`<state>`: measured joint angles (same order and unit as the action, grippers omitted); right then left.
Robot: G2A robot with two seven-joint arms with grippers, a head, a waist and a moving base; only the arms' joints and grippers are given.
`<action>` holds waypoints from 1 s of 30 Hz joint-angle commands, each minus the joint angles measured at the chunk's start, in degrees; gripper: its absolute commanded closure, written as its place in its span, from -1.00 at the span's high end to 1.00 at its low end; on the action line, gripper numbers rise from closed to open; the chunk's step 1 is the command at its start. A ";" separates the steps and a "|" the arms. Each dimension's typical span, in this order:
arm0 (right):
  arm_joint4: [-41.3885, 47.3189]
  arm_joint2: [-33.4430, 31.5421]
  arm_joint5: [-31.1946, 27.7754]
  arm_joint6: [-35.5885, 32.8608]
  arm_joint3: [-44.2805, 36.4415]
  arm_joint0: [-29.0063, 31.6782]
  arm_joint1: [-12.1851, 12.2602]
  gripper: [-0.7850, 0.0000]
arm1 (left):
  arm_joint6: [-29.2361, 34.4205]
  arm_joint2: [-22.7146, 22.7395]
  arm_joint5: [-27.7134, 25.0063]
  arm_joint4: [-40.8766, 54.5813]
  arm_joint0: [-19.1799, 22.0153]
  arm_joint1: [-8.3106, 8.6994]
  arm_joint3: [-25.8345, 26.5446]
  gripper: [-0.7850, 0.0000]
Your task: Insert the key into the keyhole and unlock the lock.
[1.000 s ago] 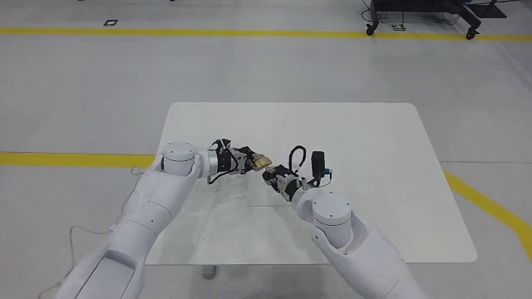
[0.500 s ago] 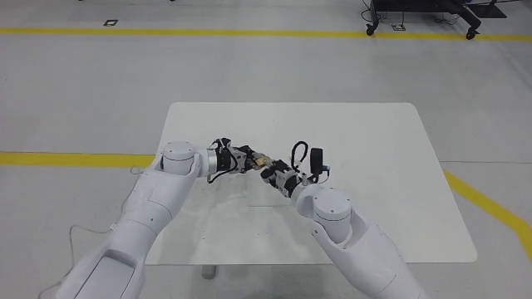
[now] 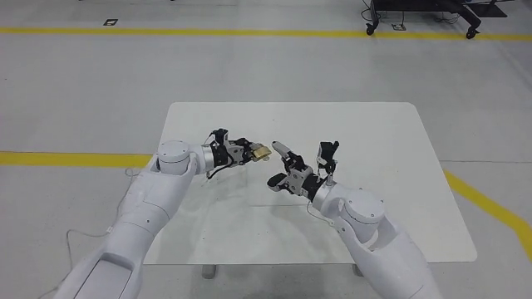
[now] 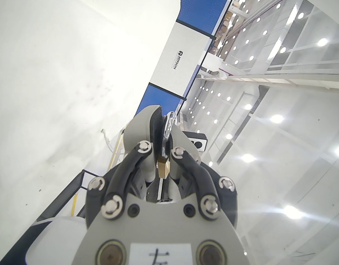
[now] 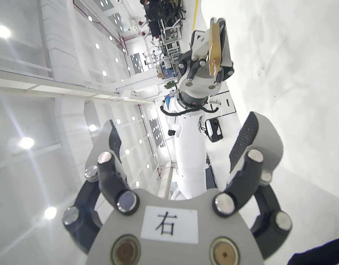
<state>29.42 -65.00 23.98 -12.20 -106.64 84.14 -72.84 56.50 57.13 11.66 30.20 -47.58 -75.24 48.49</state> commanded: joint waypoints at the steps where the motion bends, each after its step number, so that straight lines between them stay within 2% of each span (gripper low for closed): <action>1: 0.00 -0.02 -0.01 -0.13 0.00 0.00 0.00 1.00 | -0.17 0.14 -1.39 0.20 -0.32 -0.02 0.39 -1.00; 3: 1.31 0.01 -0.40 -1.14 -0.06 0.09 -0.05 1.00 | -0.39 0.43 -3.10 0.56 -0.63 -0.03 0.88 -1.00; 5: 7.07 -1.60 -2.27 -5.12 1.73 -0.42 -0.14 1.00 | -0.14 0.92 -4.55 1.85 -1.15 -0.07 1.16 -1.00; 8: 11.49 -2.59 -4.79 -6.50 4.30 -1.46 -0.41 1.00 | 0.56 1.34 -5.47 3.59 -1.85 -0.15 1.33 -1.00; 9: 12.14 -2.51 -4.90 -7.02 4.92 -1.85 -0.46 0.78 | 0.88 1.48 -5.47 4.34 -2.02 -0.20 1.29 -1.00; 10: 12.43 -2.43 -4.82 -7.16 5.40 -2.27 -0.50 0.44 | 1.18 1.55 -5.42 4.82 -2.10 -0.24 1.22 -1.00; 13: 13.65 -1.40 -1.57 -7.16 6.65 -3.54 -0.65 -0.01 | 1.68 1.56 -5.52 5.27 -2.02 -0.31 0.98 -1.00; 15: 14.55 -1.25 0.57 -6.97 7.28 -4.55 -0.71 -0.04 | 2.01 1.59 -5.57 5.88 -2.00 -0.40 0.81 -1.00; 20: 15.08 -0.67 3.88 -4.35 8.50 -6.21 -0.88 -0.24 | 2.69 2.07 -5.78 6.95 -1.65 -0.45 0.03 -1.00; 22: 15.24 -0.38 4.37 -3.95 8.63 -6.48 -0.93 -0.44 | 2.90 2.18 -5.86 7.04 -1.51 -0.45 -0.17 -1.00; 23: 15.24 -0.29 4.60 -3.74 8.75 -6.59 -0.94 -0.48 | 2.94 2.23 -5.94 7.11 -1.49 -0.46 -0.25 -1.00; 25: 15.61 -0.18 4.86 -3.08 9.06 -6.75 -1.01 -0.44 | 2.99 2.23 -6.00 7.11 -1.46 -0.48 -0.33 -1.00; 28: 16.75 -0.17 4.95 -2.08 9.84 -7.22 -1.17 -0.26 | 3.09 2.11 -6.15 6.96 -1.59 -0.52 -0.27 -1.00; 30: 17.62 -0.06 5.06 -1.82 10.33 -7.52 -1.28 -0.28 | 3.13 2.09 -6.19 6.84 -1.61 -0.52 -0.18 -1.00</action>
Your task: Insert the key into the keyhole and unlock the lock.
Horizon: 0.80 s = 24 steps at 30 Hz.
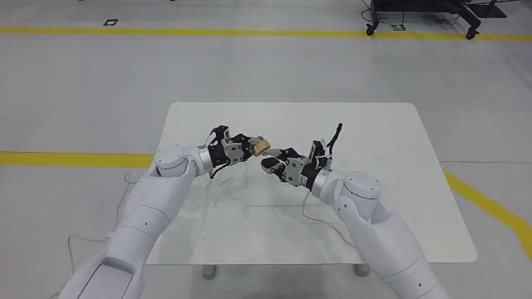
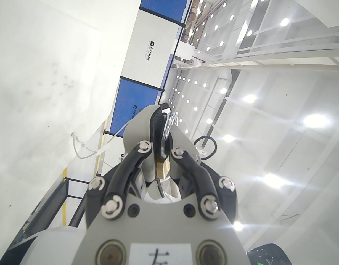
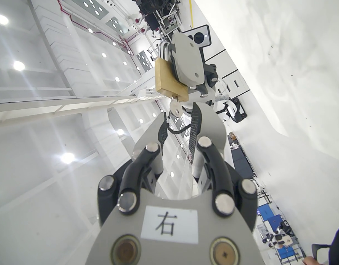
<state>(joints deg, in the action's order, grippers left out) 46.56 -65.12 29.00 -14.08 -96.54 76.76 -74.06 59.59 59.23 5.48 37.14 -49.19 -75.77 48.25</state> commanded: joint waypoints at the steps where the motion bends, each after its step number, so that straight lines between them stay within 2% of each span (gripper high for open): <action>1: 0.83 0.09 0.07 0.10 0.48 -0.29 -0.09 -0.30 | 0.07 0.02 0.02 -0.13 0.02 0.01 0.06 -1.00; 4: 1.32 0.29 0.20 0.25 1.14 -0.73 -0.18 -0.34 | 0.37 0.10 -0.05 -0.08 0.00 0.02 0.13 -1.00; 6: 1.53 0.46 0.28 0.47 1.53 -1.00 -0.25 -0.44 | 0.42 0.17 -0.16 -0.07 -0.03 0.03 0.22 -1.00; 8: 2.24 0.52 0.29 0.61 1.99 -1.22 -0.33 -0.71 | 0.54 0.19 -0.28 -0.07 -0.17 0.04 0.43 -1.00; 9: 2.65 0.49 0.16 0.72 2.23 -1.35 -0.38 -0.98 | 0.57 0.24 -0.50 -0.10 -0.25 0.05 0.58 -1.00; 17: 8.98 -0.85 -0.17 -0.40 4.16 -1.65 -0.69 -1.00 | 1.80 0.64 -3.11 -0.41 -1.11 0.22 2.51 -1.00; 24: 16.18 -3.21 0.19 -0.29 4.95 -1.17 -0.86 -1.00 | 2.20 1.84 -8.38 0.21 -1.92 0.38 3.69 -1.00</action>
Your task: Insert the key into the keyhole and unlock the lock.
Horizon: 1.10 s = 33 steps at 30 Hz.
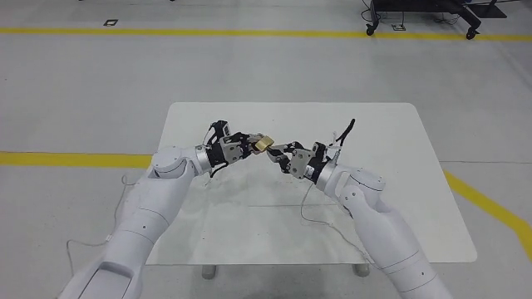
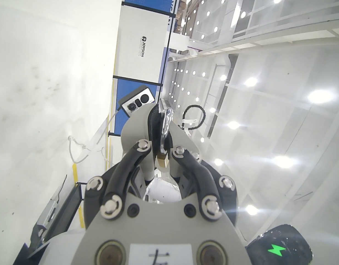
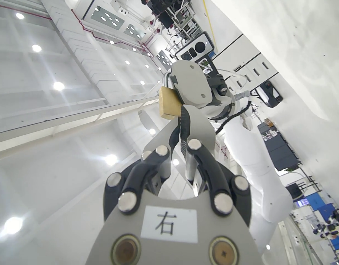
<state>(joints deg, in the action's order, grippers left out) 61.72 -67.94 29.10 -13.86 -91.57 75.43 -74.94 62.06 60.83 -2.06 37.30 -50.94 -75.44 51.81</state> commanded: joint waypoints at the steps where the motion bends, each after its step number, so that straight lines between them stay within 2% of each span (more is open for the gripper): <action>1: 1.80 -0.74 0.27 -0.99 -0.06 0.31 0.05 -1.00 | -0.50 0.50 -1.64 -0.13 -0.26 0.11 0.35 -1.00; 6: 5.82 -2.48 2.26 -4.27 0.74 0.68 0.28 -1.00 | -1.24 1.29 -4.70 -1.35 -0.95 0.40 1.65 -1.00; 15: 11.43 -4.47 9.85 -11.97 4.75 -1.04 0.89 -1.00 | -5.33 1.81 -11.69 -8.62 -2.99 1.08 6.30 -1.00; 21: 10.74 -4.62 12.54 -11.76 6.19 -2.32 1.26 -1.00 | -7.30 2.39 -12.82 -11.51 -4.35 1.52 8.79 -1.00; 22: 9.55 -4.57 12.31 -10.39 6.03 -2.46 1.34 -0.06 | -7.38 2.54 -12.61 -11.41 -4.50 1.57 8.99 -1.00; 23: 8.33 -4.38 12.01 -8.94 5.53 -2.53 1.39 1.00 | -7.46 2.71 -12.31 -11.41 -4.58 1.63 9.10 -1.00; 28: 3.28 -4.27 12.11 -7.88 2.15 -1.38 2.02 1.00 | -8.37 3.34 -11.54 -13.99 -4.21 2.03 9.65 -1.00; 33: -0.80 -8.74 11.06 -10.00 -1.84 2.63 3.39 1.00 | -9.45 3.41 -10.28 -18.69 -4.30 2.53 10.61 -1.00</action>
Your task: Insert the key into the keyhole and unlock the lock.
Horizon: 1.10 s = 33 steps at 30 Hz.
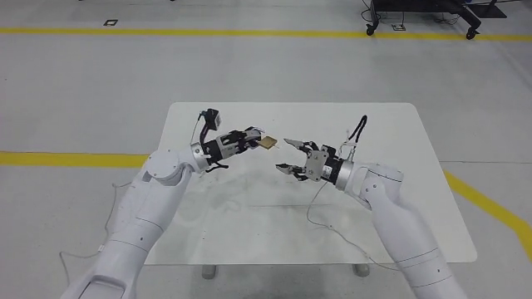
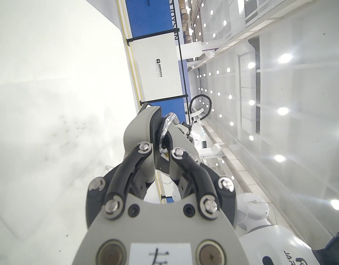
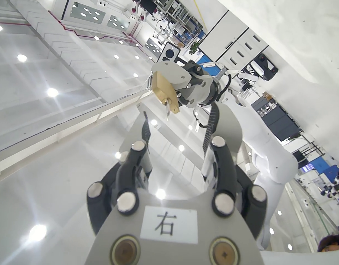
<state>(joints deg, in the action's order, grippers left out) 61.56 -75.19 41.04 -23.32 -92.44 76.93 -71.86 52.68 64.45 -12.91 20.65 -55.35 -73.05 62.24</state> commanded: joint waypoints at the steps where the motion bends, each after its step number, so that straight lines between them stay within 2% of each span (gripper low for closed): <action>1: -1.29 -2.86 -2.08 -0.68 -1.95 2.41 0.57 1.00 | 0.19 -0.86 1.44 -4.90 0.42 0.28 0.34 -1.00; 3: -2.61 -5.51 -4.91 0.05 -4.08 5.15 1.00 1.00 | -0.67 -2.47 2.48 -11.68 1.02 0.47 1.13 -1.00; 6: -3.54 -7.76 -7.42 0.92 -6.95 8.23 1.33 1.00 | 0.05 -5.00 4.68 -16.74 1.27 0.40 1.90 -1.00; 9: -3.54 -7.76 -7.42 0.92 -6.95 8.23 1.33 1.00 | 5.21 -8.93 8.65 -22.99 3.08 0.22 0.70 -1.00; 14: -3.54 -7.76 -7.42 0.92 -6.95 8.23 1.33 1.00 | 8.54 -12.74 13.76 -23.98 5.70 -0.82 -3.40 -1.00; 19: -3.54 -7.76 -7.42 0.92 -6.95 8.23 1.33 1.00 | 8.28 -14.93 15.00 -24.09 7.63 -1.77 -6.49 -1.00; 20: -3.54 -7.76 -7.42 0.92 -6.95 8.23 1.33 1.00 | 8.50 -15.25 15.07 -24.01 7.92 -1.92 -7.02 -0.30; 21: -3.54 -7.76 -7.42 0.92 -6.95 8.23 1.33 1.00 | 8.70 -15.54 15.27 -23.95 8.21 -2.05 -7.53 0.77; 22: -3.54 -7.76 -7.42 0.92 -6.95 8.23 1.33 1.00 | 8.77 -15.85 15.34 -24.14 8.52 -2.17 -7.95 1.00; 27: -3.54 -7.76 -7.42 0.92 -6.95 8.23 1.33 1.00 | 7.48 -15.73 15.04 -23.00 9.46 -2.52 -9.37 1.00; 33: -3.52 -7.62 -7.80 1.06 -6.86 8.31 1.31 1.00 | 5.82 -9.28 12.20 -15.96 9.66 -1.37 -10.21 1.00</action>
<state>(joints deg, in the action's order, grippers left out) 58.02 -82.93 33.58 -22.38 -99.38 85.17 -70.53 58.73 53.81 0.05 3.71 -45.47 -74.75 51.93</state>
